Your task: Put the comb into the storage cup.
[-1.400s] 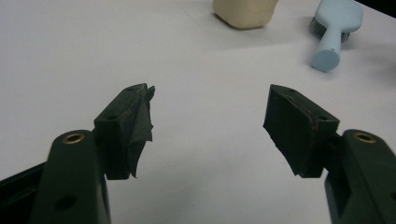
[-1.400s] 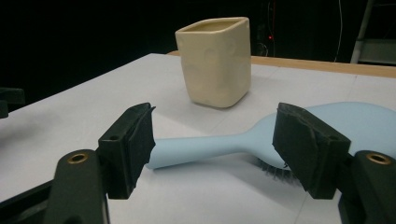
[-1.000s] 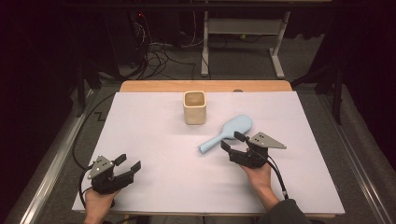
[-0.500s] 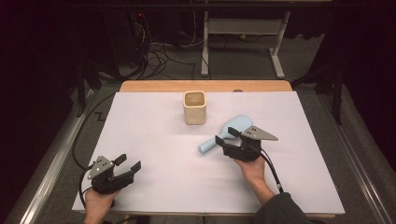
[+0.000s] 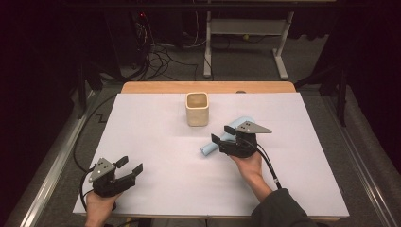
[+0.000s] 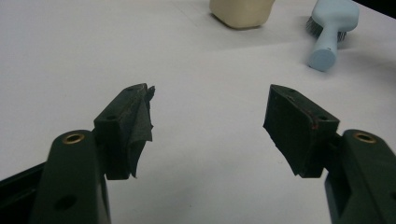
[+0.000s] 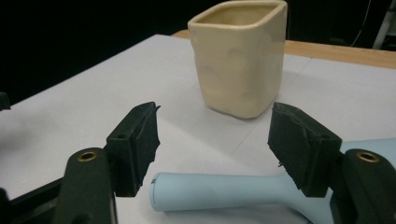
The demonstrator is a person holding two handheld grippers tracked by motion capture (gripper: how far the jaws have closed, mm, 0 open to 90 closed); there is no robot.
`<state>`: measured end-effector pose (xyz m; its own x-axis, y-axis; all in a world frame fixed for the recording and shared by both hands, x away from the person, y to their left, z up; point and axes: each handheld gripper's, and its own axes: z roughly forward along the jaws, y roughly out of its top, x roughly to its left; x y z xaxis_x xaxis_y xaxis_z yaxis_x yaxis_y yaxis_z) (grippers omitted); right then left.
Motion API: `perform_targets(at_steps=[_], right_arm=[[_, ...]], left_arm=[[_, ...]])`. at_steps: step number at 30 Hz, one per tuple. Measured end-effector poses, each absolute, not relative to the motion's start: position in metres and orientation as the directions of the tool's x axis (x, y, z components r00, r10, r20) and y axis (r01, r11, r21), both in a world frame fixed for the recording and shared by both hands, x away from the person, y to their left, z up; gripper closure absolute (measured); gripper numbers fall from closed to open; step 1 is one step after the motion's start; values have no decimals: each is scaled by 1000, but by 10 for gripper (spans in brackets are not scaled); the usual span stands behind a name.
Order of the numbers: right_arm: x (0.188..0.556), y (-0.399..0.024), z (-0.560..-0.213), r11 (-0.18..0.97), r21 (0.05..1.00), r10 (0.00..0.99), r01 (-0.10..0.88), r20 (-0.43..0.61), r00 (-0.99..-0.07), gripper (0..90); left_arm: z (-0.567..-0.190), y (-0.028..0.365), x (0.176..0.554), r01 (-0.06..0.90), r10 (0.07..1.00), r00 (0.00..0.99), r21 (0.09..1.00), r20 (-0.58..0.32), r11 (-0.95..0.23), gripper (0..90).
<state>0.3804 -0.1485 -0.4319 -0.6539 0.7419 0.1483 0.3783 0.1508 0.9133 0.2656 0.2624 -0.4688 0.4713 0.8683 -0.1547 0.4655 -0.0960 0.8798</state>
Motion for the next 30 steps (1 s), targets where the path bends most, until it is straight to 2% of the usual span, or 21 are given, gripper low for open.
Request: perform_targets(at_steps=[6, 16, 23, 30], right_arm=[[390, -140, -425, 241, 855, 733, 460, 150, -663, 366], [407, -125, -420, 370, 739, 737, 563, 135, -662, 561], [417, -112, -412, 451, 668, 725, 592, 112, -679, 744], [426, -96, -409, 536, 587, 706, 606, 81, -704, 876]], left_arm=[[-469, 263, 266, 476, 867, 472, 874, -158, -100, 325], [-469, 262, 266, 470, 866, 478, 876, -149, -108, 326], [-469, 261, 266, 467, 864, 482, 877, -148, -111, 325], [-469, 261, 265, 467, 862, 485, 877, -147, -114, 325]])
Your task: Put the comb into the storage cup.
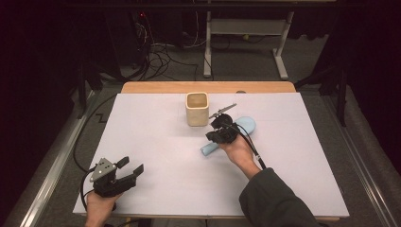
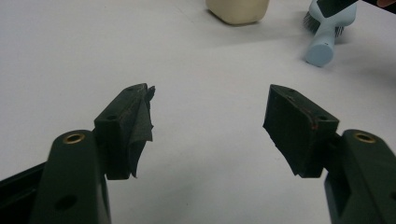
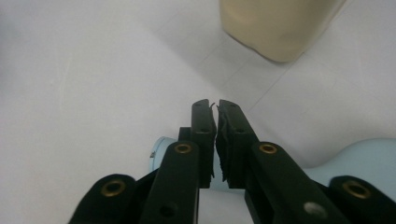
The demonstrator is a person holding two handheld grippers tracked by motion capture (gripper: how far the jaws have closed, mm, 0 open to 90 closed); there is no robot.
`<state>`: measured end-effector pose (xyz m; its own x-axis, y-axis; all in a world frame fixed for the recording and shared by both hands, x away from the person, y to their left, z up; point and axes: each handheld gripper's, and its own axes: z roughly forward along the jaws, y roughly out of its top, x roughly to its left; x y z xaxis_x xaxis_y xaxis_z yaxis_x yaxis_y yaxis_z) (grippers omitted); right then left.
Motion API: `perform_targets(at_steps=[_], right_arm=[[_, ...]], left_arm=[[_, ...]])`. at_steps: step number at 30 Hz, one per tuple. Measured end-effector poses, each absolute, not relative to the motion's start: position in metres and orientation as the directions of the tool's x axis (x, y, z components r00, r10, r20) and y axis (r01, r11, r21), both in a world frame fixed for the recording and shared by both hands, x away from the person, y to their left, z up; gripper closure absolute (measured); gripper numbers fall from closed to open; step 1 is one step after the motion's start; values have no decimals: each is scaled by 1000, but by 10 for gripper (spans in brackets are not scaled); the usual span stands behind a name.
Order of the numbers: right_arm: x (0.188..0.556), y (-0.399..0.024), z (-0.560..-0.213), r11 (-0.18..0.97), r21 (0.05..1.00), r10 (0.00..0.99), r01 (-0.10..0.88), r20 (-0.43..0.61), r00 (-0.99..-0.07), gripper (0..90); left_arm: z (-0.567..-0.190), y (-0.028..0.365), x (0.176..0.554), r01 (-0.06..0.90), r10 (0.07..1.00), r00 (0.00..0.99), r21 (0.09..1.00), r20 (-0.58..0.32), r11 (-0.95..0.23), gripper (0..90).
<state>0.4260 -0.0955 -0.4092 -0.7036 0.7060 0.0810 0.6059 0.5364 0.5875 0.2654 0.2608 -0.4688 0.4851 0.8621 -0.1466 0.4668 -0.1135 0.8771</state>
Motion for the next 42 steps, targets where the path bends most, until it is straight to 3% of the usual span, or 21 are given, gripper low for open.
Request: perform_targets(at_steps=[18, 42], right_arm=[[438, -69, -424, 619, 436, 700, 654, 73, -711, 900], [424, -75, -429, 653, 395, 676, 646, 80, -732, 900]], left_arm=[[-468, 261, 265, 462, 863, 486, 879, -141, -116, 325], [-469, 262, 265, 462, 866, 479, 880, -143, -110, 324]])
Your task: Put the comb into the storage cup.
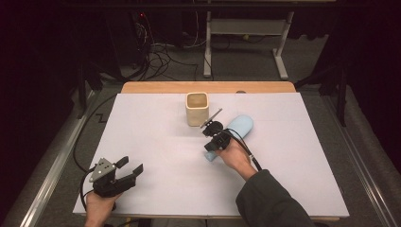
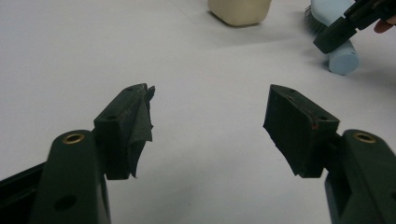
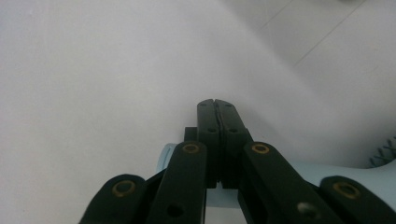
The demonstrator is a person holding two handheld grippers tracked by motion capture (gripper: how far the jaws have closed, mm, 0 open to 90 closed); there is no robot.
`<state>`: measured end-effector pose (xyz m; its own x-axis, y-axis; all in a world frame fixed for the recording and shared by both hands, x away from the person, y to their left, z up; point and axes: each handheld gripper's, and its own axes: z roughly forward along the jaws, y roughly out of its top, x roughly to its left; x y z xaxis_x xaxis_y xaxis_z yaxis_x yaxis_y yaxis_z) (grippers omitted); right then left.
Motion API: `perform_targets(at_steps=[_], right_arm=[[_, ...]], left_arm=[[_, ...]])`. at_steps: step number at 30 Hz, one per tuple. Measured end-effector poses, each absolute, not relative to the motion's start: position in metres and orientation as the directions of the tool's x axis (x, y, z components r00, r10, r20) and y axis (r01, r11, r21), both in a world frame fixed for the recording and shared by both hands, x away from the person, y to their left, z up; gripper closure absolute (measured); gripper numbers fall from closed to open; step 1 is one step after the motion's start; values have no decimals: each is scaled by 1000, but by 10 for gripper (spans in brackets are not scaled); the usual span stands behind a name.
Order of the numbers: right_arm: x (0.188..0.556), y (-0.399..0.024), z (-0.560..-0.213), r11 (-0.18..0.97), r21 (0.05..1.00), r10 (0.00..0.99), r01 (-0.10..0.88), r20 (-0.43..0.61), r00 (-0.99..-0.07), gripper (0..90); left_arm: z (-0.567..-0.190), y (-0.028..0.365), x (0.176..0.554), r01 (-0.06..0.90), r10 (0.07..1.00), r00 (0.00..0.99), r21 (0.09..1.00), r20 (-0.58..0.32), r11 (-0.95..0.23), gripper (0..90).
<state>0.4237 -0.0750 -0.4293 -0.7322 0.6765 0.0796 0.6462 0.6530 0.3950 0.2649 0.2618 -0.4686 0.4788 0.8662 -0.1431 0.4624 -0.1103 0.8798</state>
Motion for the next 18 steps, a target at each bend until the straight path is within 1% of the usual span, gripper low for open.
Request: perform_targets(at_steps=[7, 18], right_arm=[[420, -79, -429, 669, 389, 665, 633, 67, -744, 900], [416, -91, -431, 664, 378, 677, 646, 65, -734, 900]], left_arm=[[-469, 262, 265, 463, 866, 479, 880, -144, -109, 324], [-469, 261, 265, 466, 866, 478, 878, -146, -109, 324]])
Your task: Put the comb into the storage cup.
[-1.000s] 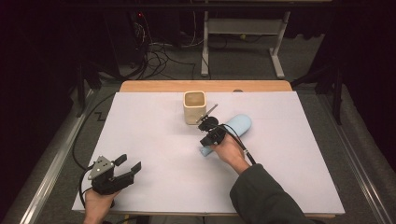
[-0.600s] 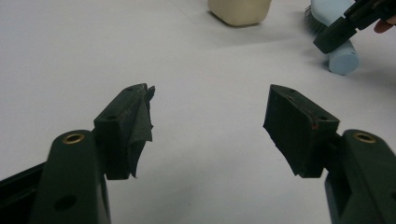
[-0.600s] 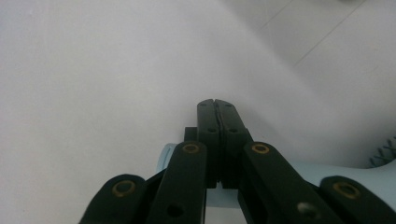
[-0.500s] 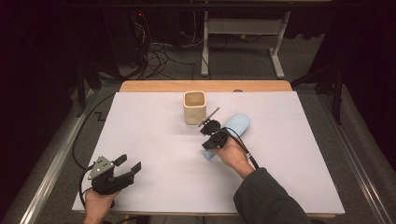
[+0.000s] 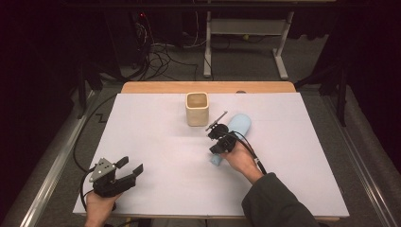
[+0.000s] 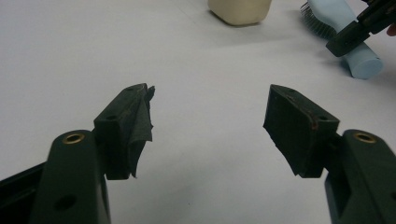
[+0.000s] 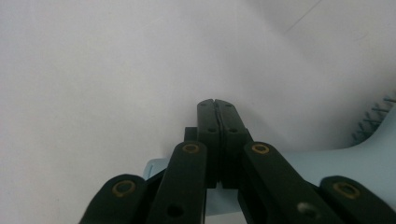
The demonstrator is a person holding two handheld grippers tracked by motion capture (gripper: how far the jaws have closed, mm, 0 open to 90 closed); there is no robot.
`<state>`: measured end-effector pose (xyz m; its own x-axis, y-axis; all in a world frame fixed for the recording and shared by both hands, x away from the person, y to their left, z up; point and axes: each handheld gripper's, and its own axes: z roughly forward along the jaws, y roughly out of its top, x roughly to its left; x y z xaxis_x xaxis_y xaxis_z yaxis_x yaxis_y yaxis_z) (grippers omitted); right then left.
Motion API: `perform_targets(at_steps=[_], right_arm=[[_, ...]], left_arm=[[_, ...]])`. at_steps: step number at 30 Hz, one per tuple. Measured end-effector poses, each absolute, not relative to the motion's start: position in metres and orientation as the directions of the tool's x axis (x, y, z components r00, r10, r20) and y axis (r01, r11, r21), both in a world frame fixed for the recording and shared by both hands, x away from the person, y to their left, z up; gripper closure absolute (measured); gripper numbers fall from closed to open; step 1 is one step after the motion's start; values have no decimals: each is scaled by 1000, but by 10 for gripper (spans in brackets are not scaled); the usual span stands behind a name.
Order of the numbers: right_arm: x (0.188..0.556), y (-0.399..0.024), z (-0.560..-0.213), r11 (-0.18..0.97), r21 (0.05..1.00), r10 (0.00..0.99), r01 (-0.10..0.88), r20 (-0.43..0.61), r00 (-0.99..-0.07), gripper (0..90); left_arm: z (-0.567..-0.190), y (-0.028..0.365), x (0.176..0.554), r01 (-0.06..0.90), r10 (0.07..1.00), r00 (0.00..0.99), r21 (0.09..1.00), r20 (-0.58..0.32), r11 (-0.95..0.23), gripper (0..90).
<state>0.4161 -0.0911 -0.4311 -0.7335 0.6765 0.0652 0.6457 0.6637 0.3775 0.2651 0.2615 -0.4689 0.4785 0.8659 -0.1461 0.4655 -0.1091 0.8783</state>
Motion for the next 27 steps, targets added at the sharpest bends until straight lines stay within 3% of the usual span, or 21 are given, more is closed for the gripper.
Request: perform_targets(at_steps=[27], right_arm=[[405, -121, -429, 683, 386, 664, 620, 27, -747, 900]], left_arm=[[-469, 261, 265, 468, 866, 477, 877, -147, -109, 323]])
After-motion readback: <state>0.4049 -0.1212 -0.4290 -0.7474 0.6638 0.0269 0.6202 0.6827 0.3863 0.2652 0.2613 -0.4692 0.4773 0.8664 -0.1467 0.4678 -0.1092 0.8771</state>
